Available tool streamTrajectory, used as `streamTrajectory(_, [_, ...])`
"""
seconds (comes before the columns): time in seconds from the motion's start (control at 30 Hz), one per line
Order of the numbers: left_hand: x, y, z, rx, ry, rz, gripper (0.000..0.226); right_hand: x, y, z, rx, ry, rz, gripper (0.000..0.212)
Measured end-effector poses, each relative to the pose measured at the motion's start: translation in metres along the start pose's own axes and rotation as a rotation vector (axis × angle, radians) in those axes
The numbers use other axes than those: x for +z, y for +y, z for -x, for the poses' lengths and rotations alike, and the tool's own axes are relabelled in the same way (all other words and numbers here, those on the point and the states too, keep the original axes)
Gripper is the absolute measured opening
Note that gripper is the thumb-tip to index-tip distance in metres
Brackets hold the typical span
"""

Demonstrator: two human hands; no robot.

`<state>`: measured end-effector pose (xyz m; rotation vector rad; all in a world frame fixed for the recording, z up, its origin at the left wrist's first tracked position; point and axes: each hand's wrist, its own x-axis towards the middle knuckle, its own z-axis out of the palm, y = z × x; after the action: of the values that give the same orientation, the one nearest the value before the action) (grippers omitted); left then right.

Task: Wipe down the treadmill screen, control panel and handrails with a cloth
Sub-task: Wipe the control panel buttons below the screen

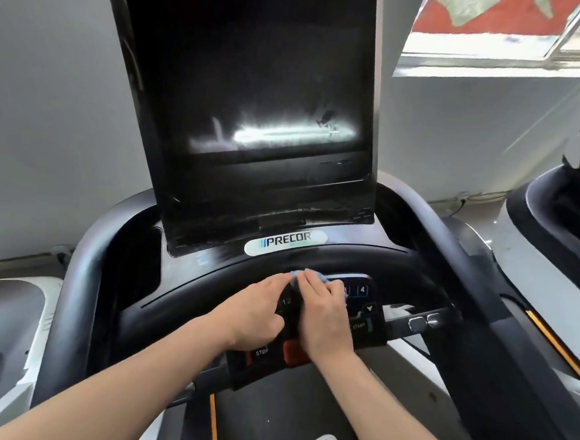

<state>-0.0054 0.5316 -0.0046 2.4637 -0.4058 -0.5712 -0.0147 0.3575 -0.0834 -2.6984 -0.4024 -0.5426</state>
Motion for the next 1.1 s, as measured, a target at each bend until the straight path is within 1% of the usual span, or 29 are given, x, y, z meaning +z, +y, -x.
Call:
streamTrajectory(0.03, [0.0, 0.001, 0.001, 0.006, 0.005, -0.001, 0.086, -0.002, 0.011, -0.003, -0.031, -0.026, 0.009, 0.035])
streamTrajectory(0.07, [0.001, 0.0, 0.001, 0.011, 0.005, -0.019, 0.085, -0.005, 0.025, -0.007, 0.004, -0.055, 0.032, 0.035])
streamTrajectory(0.13, [0.003, -0.001, 0.0, 0.02, -0.008, -0.066, 0.083, -0.011, 0.042, -0.009, 0.171, -0.062, 0.091, 0.042])
streamTrajectory(0.17, [0.004, -0.002, 0.0, 0.023, -0.014, -0.084, 0.082, -0.011, 0.039, -0.005, 0.214, -0.055, 0.101, 0.046])
streamTrajectory(0.2, [0.005, -0.003, 0.0, 0.029, -0.018, -0.098, 0.082, -0.008, 0.028, -0.001, 0.193, -0.052, 0.106, 0.047])
streamTrajectory(0.27, [0.007, -0.003, -0.001, 0.044, -0.012, -0.116, 0.082, -0.006, 0.011, 0.008, 0.023, -0.06, 0.1, 0.05])
streamTrajectory(0.3, [0.008, -0.003, -0.001, 0.052, -0.009, -0.124, 0.082, -0.01, 0.013, 0.009, -0.031, -0.062, 0.096, 0.05])
streamTrajectory(0.33, [0.008, -0.004, -0.002, 0.057, -0.01, -0.136, 0.082, -0.014, 0.021, 0.005, -0.015, -0.064, 0.119, 0.047])
streamTrajectory(0.37, [0.009, -0.005, -0.003, 0.06, -0.012, -0.149, 0.082, -0.016, 0.032, 0.001, 0.061, -0.041, 0.156, 0.045])
streamTrajectory(0.4, [0.009, -0.006, -0.003, 0.061, -0.017, -0.161, 0.082, -0.019, 0.037, -0.001, 0.147, -0.014, 0.187, 0.045])
streamTrajectory(0.43, [0.01, -0.006, -0.003, 0.061, -0.023, -0.173, 0.082, -0.019, 0.034, 0.001, 0.194, -0.023, 0.206, 0.05])
streamTrajectory(0.47, [0.011, -0.007, -0.003, 0.063, -0.024, -0.187, 0.082, -0.015, 0.025, 0.007, 0.188, -0.057, 0.228, 0.055])
streamTrajectory(0.53, [0.013, -0.006, -0.002, 0.069, -0.01, -0.214, 0.082, -0.007, 0.013, 0.026, 0.041, -0.112, 0.261, 0.062])
streamTrajectory(0.57, [0.014, -0.005, -0.002, 0.068, -0.009, -0.221, 0.082, -0.007, 0.019, 0.029, -0.02, -0.121, 0.264, 0.064])
streamTrajectory(0.6, [0.014, -0.004, -0.002, 0.067, -0.013, -0.226, 0.083, -0.009, 0.03, 0.027, -0.024, -0.116, 0.261, 0.062])
streamTrajectory(0.67, [0.015, -0.004, -0.003, 0.058, -0.019, -0.232, 0.083, -0.016, 0.045, 0.021, 0.086, -0.025, 0.257, 0.057])
streamTrajectory(0.7, [0.015, -0.004, -0.002, 0.056, -0.02, -0.235, 0.083, -0.013, 0.042, 0.022, 0.124, 0.006, 0.262, 0.056])
streamTrajectory(0.73, [0.015, -0.005, -0.003, 0.056, -0.02, -0.24, 0.083, -0.008, 0.032, 0.028, 0.105, -0.009, 0.262, 0.056])
streamTrajectory(0.8, [0.014, -0.006, -0.002, 0.061, -0.024, -0.25, 0.084, 0.0, 0.022, 0.043, -0.049, -0.027, 0.259, 0.058])
streamTrajectory(0.83, [0.013, -0.006, -0.002, 0.066, -0.029, -0.256, 0.084, 0.001, 0.027, 0.046, -0.074, -0.021, 0.249, 0.061])
streamTrajectory(0.87, [0.013, -0.007, -0.002, 0.075, -0.036, -0.261, 0.084, -0.002, 0.034, 0.045, -0.021, 0.005, 0.215, 0.063])
streamTrajectory(0.9, [0.011, -0.007, -0.003, 0.08, -0.041, -0.262, 0.084, -0.008, 0.038, 0.043, 0.085, 0.062, 0.169, 0.067])
streamTrajectory(0.93, [0.011, -0.007, -0.004, 0.083, -0.043, -0.26, 0.084, -0.009, 0.039, 0.044, 0.154, 0.104, 0.155, 0.07])
streamTrajectory(0.97, [0.012, -0.007, -0.004, 0.084, -0.04, -0.257, 0.084, -0.009, 0.031, 0.046, 0.156, 0.099, 0.185, 0.072])
streamTrajectory(1.03, [0.015, -0.008, -0.003, 0.087, -0.024, -0.252, 0.085, -0.008, 0.012, 0.059, -0.046, -0.02, 0.276, 0.07])
streamTrajectory(1.07, [0.016, -0.008, -0.003, 0.088, -0.023, -0.251, 0.085, -0.01, 0.015, 0.061, -0.128, -0.055, 0.273, 0.067])
streamTrajectory(1.1, [0.016, -0.009, -0.002, 0.087, -0.027, -0.251, 0.085, -0.013, 0.023, 0.06, -0.129, -0.067, 0.236, 0.064])
